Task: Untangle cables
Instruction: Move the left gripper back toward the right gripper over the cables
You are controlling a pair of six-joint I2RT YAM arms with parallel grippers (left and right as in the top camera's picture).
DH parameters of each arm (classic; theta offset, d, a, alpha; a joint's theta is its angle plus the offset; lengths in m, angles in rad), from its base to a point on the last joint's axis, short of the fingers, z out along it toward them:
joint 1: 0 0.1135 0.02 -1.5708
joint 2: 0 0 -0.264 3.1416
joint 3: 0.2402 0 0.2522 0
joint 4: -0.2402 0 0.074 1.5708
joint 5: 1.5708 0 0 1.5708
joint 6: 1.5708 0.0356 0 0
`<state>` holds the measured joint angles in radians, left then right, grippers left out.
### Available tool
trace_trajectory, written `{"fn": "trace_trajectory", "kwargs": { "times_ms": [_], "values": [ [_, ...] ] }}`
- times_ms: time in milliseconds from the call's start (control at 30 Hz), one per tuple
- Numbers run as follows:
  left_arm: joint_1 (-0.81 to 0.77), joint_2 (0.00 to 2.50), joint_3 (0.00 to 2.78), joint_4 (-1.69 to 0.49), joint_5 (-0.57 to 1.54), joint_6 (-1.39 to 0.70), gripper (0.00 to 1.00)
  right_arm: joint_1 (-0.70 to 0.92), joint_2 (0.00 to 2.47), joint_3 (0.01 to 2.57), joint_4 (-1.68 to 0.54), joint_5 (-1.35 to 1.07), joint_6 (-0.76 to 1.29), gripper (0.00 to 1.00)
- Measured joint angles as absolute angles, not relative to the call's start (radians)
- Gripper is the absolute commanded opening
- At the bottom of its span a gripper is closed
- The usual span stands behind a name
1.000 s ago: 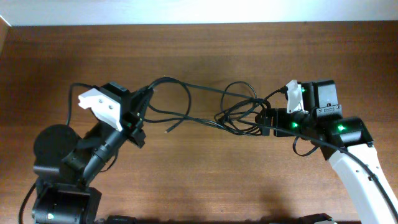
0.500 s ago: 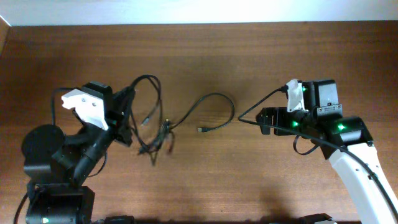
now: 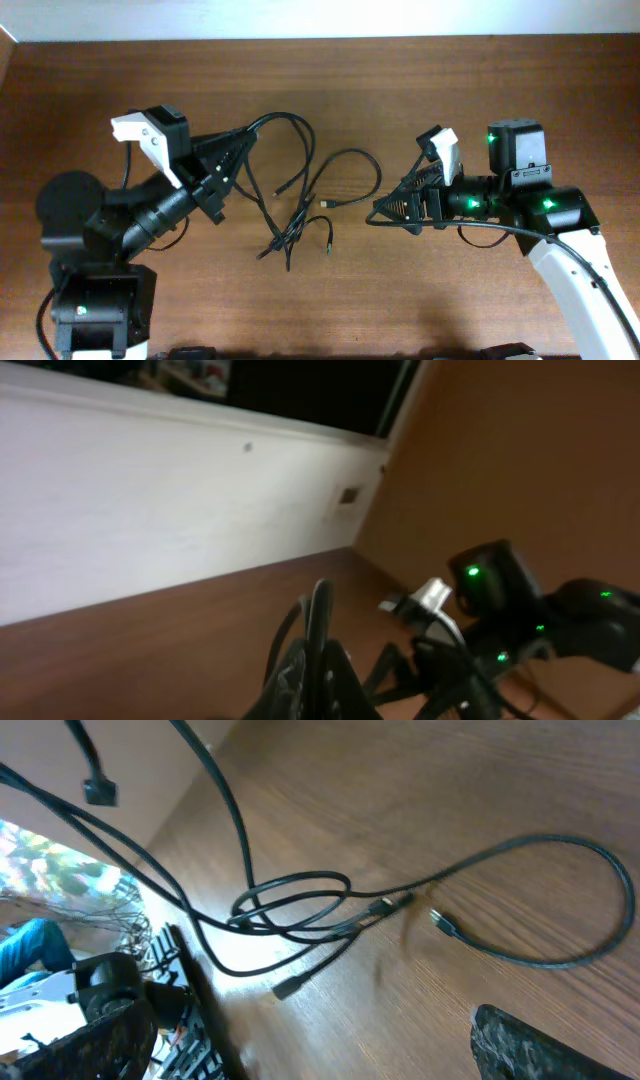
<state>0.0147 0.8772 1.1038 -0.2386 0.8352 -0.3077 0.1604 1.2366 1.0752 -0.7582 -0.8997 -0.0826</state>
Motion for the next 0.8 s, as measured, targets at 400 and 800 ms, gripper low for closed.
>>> {"fn": "trace_trajectory", "kwargs": {
  "times_ms": [400, 800],
  "values": [
    [-0.456, 1.094, 1.106, 0.178, 0.826, -0.361, 0.0, 0.16, 1.239, 1.075, -0.715, -0.915, -0.041, 0.99],
    [-0.522, 1.111, 1.106, 0.369, 0.819, -0.516, 0.0, 0.16, 1.398, 1.075, -0.72, -0.365, 0.191, 0.99]
  ]
}}
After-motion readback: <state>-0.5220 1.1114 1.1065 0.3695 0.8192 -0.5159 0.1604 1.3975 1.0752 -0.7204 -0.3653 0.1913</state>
